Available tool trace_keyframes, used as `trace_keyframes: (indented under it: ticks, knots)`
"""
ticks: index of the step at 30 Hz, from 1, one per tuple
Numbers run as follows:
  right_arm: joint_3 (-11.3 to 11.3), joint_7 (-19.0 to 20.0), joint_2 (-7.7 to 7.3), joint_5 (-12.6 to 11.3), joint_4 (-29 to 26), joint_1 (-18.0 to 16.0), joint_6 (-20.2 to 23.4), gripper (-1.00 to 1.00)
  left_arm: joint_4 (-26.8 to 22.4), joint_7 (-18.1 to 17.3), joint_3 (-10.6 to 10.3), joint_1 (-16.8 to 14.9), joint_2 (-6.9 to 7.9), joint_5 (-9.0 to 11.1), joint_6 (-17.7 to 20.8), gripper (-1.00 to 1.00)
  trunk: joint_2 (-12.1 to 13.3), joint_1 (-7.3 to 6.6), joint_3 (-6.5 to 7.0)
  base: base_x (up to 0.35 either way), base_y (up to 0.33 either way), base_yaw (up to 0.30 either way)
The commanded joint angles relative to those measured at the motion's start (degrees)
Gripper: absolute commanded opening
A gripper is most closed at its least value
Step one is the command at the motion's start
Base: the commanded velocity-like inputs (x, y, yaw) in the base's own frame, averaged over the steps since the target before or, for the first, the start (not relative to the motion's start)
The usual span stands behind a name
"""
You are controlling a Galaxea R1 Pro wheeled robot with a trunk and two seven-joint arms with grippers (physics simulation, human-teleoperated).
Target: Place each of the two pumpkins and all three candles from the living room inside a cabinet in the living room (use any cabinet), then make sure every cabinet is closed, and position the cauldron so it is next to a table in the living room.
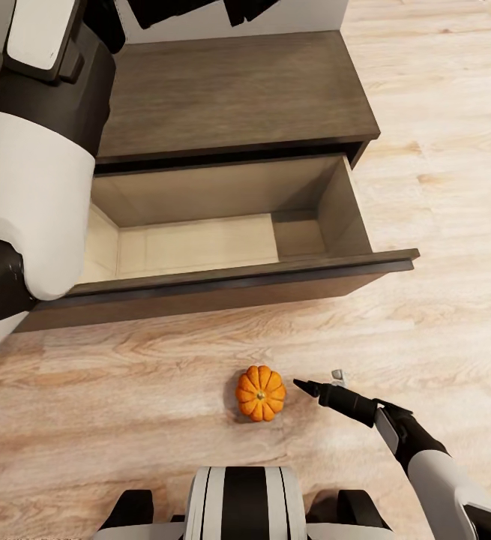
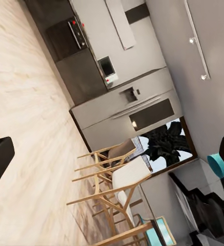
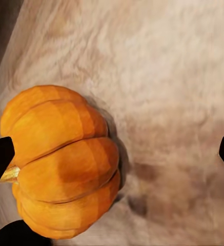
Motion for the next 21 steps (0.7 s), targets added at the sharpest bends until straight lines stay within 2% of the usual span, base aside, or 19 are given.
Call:
trace_keyframes:
  ticks: [1,6,13,14,21]
  knots:
    - [0.01,-0.33,0.0,0.0,-0.01,0.0,0.0,1.0,0.0,0.0,0.0,-0.01,0.02,0.01,0.0,1.0,0.0,0.0,0.0,0.0,0.0,0.148]
    - [0.14,-1.94,0.0,0.0,0.03,0.0,-0.01,1.0,-0.01,0.0,0.0,0.01,-0.02,0.01,-0.01,1.0,0.0,0.0,-0.11,0.0,0.0,0.173]
    - [2.02,-4.19,0.04,-0.07,0.01,0.0,-0.02,1.0,-0.01,0.0,0.03,0.05,-0.02,0.01,-0.01,1.0,0.0,0.0,-0.15,0.0,0.0,0.043]
    - [2.17,-6.19,0.05,-0.08,0.03,0.0,-0.02,1.0,-0.01,0.0,0.04,0.04,-0.01,0.01,-0.01,1.0,0.0,0.0,-0.15,0.0,0.0,0.149]
    - [2.46,-4.9,-0.05,-0.22,-0.08,0.0,-0.01,1.0,-0.01,0.0,0.01,0.05,-0.03,0.01,-0.01,1.0,0.0,0.0,-0.15,0.0,0.0,0.112]
